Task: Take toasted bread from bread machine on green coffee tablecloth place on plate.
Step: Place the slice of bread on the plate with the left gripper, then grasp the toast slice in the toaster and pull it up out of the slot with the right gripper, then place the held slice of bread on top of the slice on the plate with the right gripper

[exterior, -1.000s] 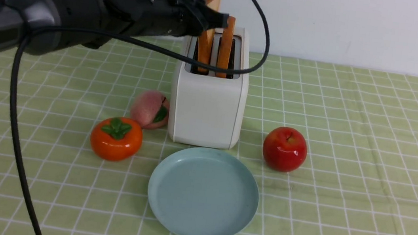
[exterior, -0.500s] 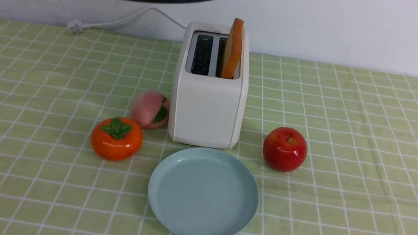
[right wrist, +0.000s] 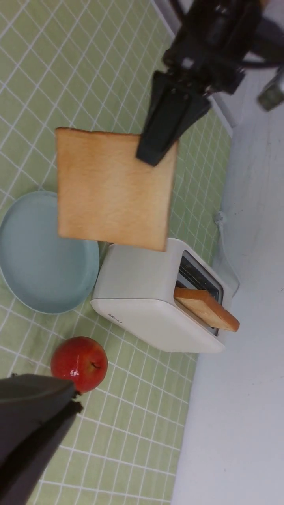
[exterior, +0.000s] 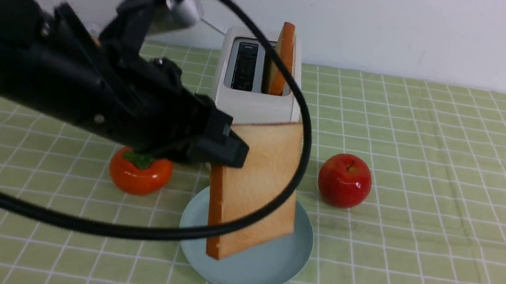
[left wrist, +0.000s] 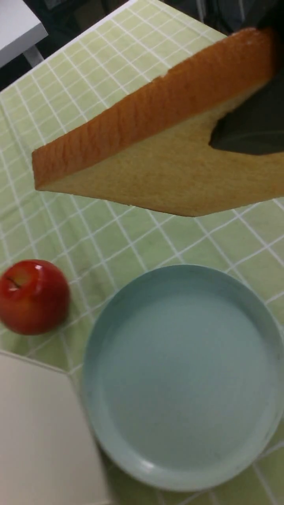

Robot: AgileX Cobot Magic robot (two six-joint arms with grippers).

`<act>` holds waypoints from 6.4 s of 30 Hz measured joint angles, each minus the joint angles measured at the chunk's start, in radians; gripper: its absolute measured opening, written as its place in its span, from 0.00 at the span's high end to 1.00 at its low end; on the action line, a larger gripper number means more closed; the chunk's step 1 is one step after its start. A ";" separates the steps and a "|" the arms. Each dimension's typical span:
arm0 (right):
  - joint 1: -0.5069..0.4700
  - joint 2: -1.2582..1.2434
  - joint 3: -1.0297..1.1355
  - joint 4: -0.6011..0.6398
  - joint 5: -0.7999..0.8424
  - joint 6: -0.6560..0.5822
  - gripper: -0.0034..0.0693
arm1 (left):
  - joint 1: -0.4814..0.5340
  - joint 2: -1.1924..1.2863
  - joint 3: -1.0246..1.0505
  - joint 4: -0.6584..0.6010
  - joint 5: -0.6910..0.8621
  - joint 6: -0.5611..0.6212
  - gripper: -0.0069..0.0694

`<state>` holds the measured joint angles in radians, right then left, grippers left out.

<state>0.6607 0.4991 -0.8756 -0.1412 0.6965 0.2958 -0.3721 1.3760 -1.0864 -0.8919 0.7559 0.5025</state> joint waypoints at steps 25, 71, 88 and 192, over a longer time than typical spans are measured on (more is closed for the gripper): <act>0.000 0.000 0.000 0.000 0.008 -0.047 0.97 | 0.000 0.350 0.028 -0.244 -0.219 0.154 0.77; 0.000 0.330 -0.154 0.033 0.108 -0.048 0.95 | 0.000 -0.699 0.140 0.386 -0.122 -0.113 0.93; 0.000 0.832 -0.533 0.075 0.098 -0.074 0.92 | 0.000 -1.084 0.481 0.362 -0.349 -0.131 0.93; -0.165 1.221 -0.499 1.107 0.135 -0.722 0.78 | 0.000 -1.084 0.484 0.313 -0.180 -0.128 0.91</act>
<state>0.4953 1.7205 -1.3745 0.9657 0.8313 -0.4263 -0.3721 0.2924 -0.6021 -0.5786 0.5754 0.3746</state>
